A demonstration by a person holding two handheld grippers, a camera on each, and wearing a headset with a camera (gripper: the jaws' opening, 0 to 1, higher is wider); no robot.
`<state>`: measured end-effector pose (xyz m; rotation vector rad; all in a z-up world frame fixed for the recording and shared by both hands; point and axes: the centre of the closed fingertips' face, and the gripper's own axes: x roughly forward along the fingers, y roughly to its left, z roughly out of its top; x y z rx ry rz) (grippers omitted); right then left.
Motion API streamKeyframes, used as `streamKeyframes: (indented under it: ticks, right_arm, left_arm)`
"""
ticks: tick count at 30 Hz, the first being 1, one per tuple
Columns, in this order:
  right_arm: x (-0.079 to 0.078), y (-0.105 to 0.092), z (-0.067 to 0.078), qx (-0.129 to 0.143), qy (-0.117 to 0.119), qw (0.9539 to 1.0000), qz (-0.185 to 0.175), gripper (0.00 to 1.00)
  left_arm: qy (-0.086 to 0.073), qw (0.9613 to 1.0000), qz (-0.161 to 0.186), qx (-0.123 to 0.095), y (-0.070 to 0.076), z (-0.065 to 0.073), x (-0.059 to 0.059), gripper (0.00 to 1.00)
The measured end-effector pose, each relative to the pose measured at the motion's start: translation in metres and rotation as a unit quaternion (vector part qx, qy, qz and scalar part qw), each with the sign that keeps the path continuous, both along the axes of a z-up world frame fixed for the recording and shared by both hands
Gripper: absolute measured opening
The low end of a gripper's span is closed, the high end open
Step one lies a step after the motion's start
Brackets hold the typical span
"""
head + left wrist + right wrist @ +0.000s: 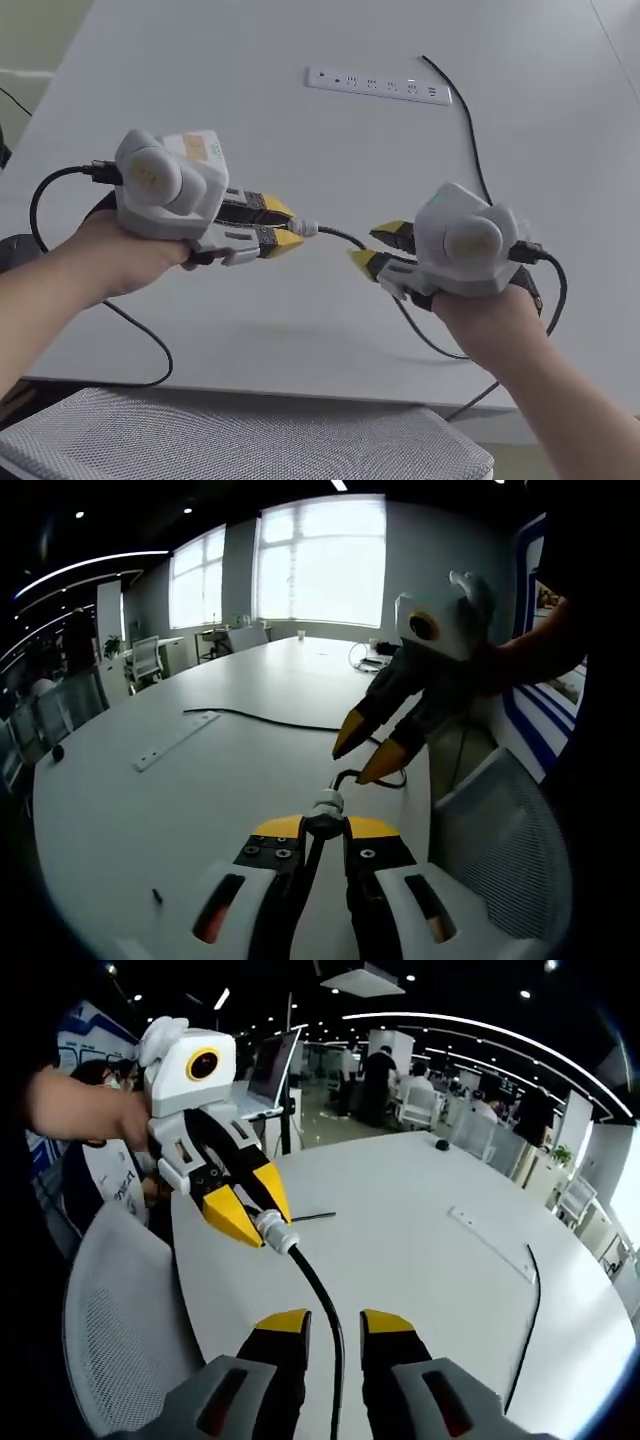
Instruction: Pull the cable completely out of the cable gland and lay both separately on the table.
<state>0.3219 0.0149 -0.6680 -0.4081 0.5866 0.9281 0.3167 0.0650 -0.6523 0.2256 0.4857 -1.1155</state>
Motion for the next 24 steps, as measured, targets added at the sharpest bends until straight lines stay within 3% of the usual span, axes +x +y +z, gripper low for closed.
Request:
streamKeyframes:
  ticks: [6,13,14,24]
  right_arm:
    - [-0.001,0.022,0.007,-0.05,-0.036,0.996,0.064,0.14]
    - [-0.006,0.039,0.0,-0.082,-0.049,0.9895,0.109,0.06]
    - [-0.006,0.039,-0.001,-0.089,-0.048,0.9887,0.11,0.02]
    - [-0.002,0.034,-0.001,-0.079,-0.039,0.9924,0.086,0.0]
  left_arm:
    - [0.0,1.0,-0.006,0.002,-0.004,0.0,-0.002,0.15]
    - [0.006,1.0,-0.008,0.002,-0.005,-0.001,-0.006,0.15]
    - [0.006,1.0,-0.007,0.002,-0.005,-0.001,-0.006,0.15]
    - [0.001,1.0,-0.003,-0.004,-0.004,0.004,-0.004,0.15]
